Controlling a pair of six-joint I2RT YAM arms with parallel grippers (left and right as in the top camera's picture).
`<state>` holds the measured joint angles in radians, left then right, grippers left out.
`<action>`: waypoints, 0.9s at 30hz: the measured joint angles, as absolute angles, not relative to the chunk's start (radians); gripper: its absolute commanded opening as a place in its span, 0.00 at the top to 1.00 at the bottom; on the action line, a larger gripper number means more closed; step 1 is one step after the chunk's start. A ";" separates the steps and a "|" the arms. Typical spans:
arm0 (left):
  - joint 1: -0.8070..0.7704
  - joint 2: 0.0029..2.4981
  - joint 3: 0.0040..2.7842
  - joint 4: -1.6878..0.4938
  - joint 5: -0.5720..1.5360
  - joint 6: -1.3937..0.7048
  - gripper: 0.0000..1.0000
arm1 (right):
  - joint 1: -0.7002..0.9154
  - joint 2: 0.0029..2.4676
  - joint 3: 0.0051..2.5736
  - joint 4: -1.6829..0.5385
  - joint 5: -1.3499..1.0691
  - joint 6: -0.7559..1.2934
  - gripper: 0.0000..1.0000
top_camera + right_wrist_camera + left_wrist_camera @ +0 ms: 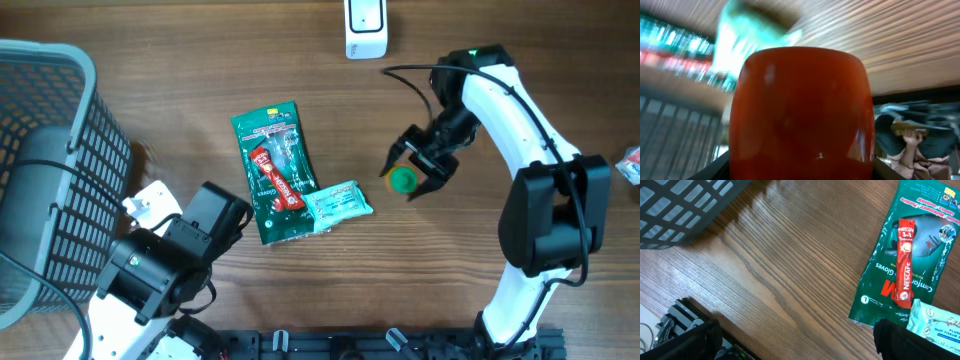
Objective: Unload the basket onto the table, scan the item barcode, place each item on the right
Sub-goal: 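Lift the bottle and hold it at the white scanner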
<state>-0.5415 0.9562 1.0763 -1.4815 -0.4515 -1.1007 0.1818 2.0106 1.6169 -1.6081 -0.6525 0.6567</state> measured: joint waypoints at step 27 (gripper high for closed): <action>-0.542 0.956 1.076 -1.481 -0.451 -1.101 0.00 | 0.158 2.011 1.606 -1.512 -1.295 0.663 0.57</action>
